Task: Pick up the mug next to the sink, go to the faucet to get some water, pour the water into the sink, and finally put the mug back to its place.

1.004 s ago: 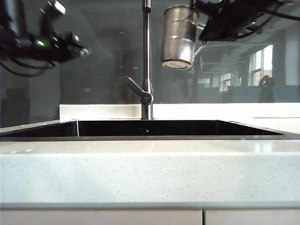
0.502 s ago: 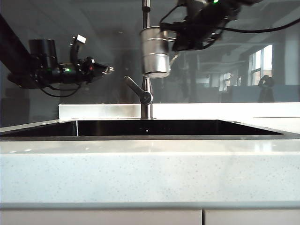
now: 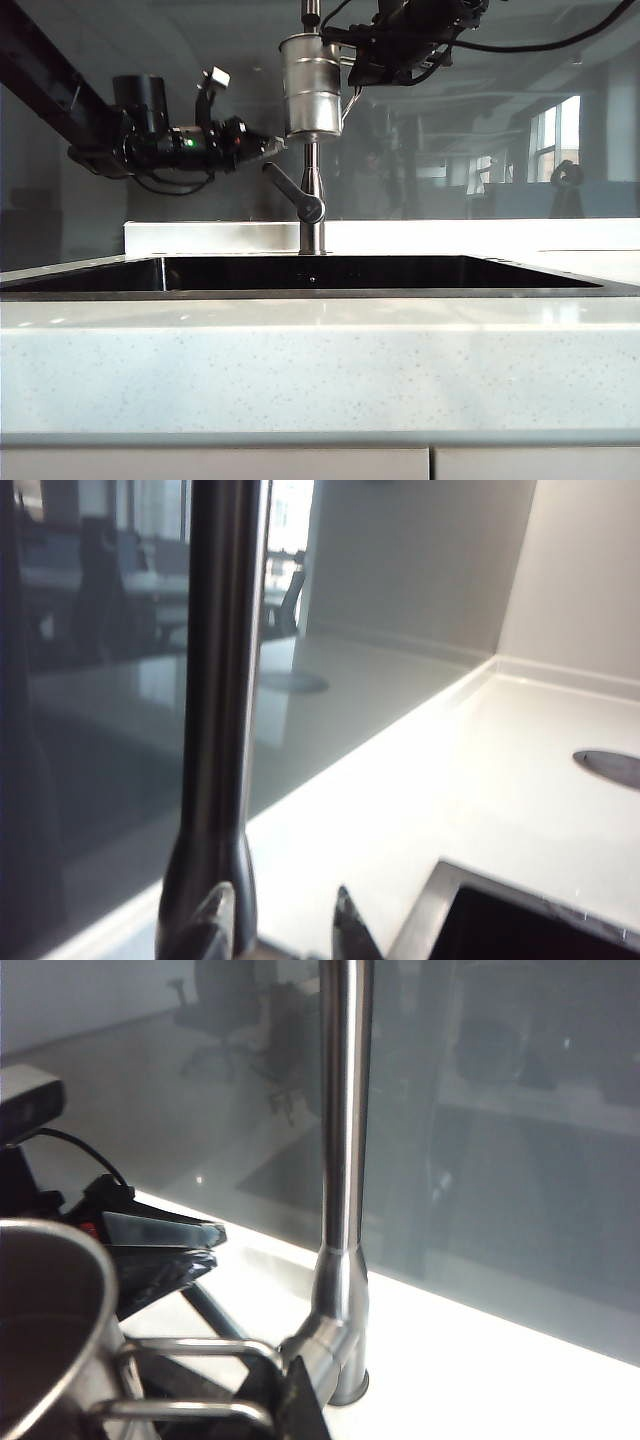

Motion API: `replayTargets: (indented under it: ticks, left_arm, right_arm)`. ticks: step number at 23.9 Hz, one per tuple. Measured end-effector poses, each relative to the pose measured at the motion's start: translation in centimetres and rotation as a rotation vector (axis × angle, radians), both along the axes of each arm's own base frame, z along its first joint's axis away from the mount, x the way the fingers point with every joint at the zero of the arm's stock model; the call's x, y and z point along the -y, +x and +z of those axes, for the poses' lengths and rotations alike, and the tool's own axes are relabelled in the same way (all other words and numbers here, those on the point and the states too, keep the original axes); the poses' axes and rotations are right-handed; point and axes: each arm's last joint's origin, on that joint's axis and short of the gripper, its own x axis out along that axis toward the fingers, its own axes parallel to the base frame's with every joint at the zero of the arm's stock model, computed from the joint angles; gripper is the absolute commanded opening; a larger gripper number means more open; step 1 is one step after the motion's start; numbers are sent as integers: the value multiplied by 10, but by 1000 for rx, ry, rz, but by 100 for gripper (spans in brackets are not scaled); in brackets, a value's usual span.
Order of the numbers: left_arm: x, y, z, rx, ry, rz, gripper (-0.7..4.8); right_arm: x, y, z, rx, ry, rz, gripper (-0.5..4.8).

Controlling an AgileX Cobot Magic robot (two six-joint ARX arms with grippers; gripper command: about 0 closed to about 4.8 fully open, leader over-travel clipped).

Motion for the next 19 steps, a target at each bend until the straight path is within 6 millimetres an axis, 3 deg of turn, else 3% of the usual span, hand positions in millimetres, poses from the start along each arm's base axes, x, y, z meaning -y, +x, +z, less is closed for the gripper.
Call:
replayTargets:
  ticks: [19]
  left_arm:
    - [2, 0, -15, -122, 51, -71, 125]
  right_arm:
    - [0, 0, 5, 48, 16, 1, -5]
